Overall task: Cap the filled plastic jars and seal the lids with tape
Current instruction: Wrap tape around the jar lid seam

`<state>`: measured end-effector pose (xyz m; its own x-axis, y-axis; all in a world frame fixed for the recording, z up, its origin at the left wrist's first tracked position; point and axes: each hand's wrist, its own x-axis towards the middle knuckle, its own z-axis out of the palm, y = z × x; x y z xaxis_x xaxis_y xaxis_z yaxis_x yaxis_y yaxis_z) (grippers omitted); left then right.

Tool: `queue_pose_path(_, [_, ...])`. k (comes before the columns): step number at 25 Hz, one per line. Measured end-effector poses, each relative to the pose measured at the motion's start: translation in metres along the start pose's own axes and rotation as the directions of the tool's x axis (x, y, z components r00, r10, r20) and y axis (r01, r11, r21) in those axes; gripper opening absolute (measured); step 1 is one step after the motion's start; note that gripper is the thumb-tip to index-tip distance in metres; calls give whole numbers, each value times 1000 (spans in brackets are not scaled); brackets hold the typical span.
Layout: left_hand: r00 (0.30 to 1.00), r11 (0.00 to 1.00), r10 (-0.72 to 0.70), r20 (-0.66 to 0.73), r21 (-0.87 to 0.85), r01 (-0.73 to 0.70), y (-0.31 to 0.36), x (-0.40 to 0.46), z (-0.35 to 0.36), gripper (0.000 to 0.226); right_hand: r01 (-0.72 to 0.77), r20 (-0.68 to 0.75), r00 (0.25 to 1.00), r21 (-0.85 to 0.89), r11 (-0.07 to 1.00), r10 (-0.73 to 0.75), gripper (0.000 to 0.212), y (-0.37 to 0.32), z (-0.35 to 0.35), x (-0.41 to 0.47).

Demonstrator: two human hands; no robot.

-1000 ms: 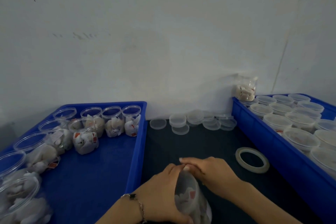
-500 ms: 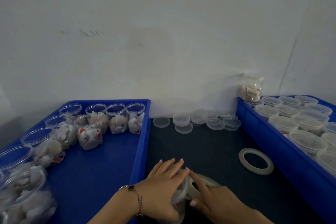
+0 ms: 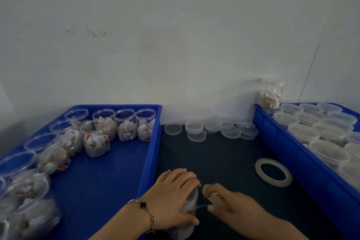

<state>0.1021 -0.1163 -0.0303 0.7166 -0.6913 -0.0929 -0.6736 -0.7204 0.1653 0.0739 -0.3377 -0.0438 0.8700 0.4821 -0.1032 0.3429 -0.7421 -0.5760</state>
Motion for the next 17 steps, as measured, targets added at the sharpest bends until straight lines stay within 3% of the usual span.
queue_pose_path(5, [999, 999, 3, -43, 33, -1, 3, 0, 0, 70, 44, -103, 993, -157, 987, -61, 19, -5, 3, -7])
queue_pose_path(9, [998, 998, -16, -62, 60, 19, 5, -1, 2, 59, 26, -204, 966, -540, 841, -161, 60, -5, 8, -4])
queue_pose_path(10, [998, 998, -35, -52, 52, 38, 6, -2, 3, 58, 13, -231, 954, -600, 800, -189, 59, -6, 8, -2])
queue_pose_path(12, [995, 995, -94, -26, 31, 95, 6, -1, 4, 56, -9, -284, 939, -581, 814, -193, 43, -10, 9, 0])
queue_pose_path(14, [992, 990, -123, -6, 66, 123, 6, 0, 3, 57, -2, -283, 940, -560, 829, -189, 40, -12, 9, 1])
queue_pose_path(17, [995, 989, -97, 19, 115, 94, 6, 0, -2, 68, 85, -283, 921, -526, 847, -268, 68, 3, 15, -2])
